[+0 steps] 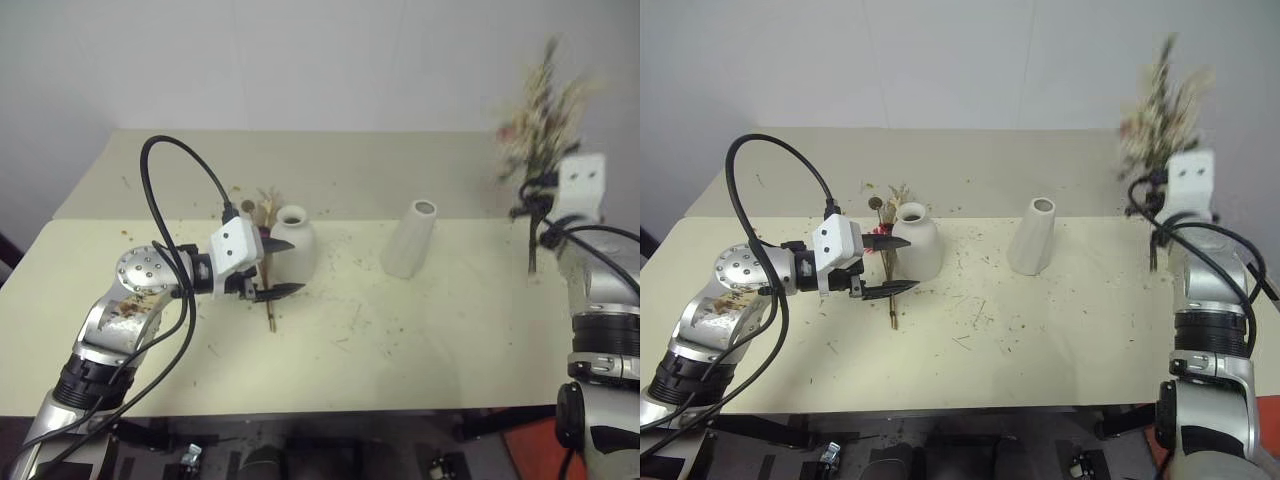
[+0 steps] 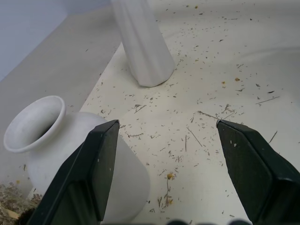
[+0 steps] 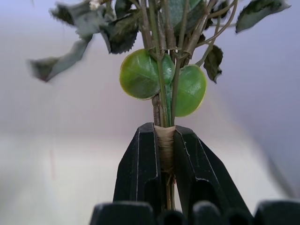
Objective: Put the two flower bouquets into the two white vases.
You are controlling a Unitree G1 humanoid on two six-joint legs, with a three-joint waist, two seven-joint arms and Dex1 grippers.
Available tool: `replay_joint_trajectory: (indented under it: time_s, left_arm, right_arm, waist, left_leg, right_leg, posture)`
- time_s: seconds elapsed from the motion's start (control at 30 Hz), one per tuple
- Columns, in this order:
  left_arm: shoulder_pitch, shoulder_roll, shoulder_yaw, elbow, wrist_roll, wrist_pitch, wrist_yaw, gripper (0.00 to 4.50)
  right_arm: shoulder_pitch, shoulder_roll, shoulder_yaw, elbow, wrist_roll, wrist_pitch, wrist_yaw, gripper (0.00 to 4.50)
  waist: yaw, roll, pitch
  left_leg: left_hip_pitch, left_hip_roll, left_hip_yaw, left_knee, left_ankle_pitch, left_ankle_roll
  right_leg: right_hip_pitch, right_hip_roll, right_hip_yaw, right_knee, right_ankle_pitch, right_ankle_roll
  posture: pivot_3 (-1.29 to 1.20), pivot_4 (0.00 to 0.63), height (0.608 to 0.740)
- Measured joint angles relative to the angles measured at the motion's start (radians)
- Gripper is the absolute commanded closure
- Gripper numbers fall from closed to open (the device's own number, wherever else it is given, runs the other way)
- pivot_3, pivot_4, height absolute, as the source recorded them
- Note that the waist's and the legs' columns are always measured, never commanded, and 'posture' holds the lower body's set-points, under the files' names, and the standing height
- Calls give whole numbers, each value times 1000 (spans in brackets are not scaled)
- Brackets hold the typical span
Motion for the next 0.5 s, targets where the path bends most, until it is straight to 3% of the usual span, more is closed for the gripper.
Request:
replay_joint_trajectory:
  time_s: [0.17, 0.5]
  left_arm:
    - [0, 0, 1, -1, -1, -1, 0, 907]
    - [20, 6, 9, -19, -1, -1, 9, 907]
  right_arm:
    - [-111, 133, -177, -121, 273, -106, 57, 4271]
    - [-95, 256, -148, -152, 399, -178, 124, 4271]
  waist:
    - [-1, 0, 0]
    - [-2, 1, 0]
  left_leg:
    - [0, 1, -1, 0, 0, 0]
    - [1, 1, -1, 0, 0, 0]
  right_leg:
    - [1, 0, -1, 0, 0, 0]
    - [1, 0, -1, 0, 0, 0]
  posture:
    - [0, 150, 740]
    - [0, 150, 740]
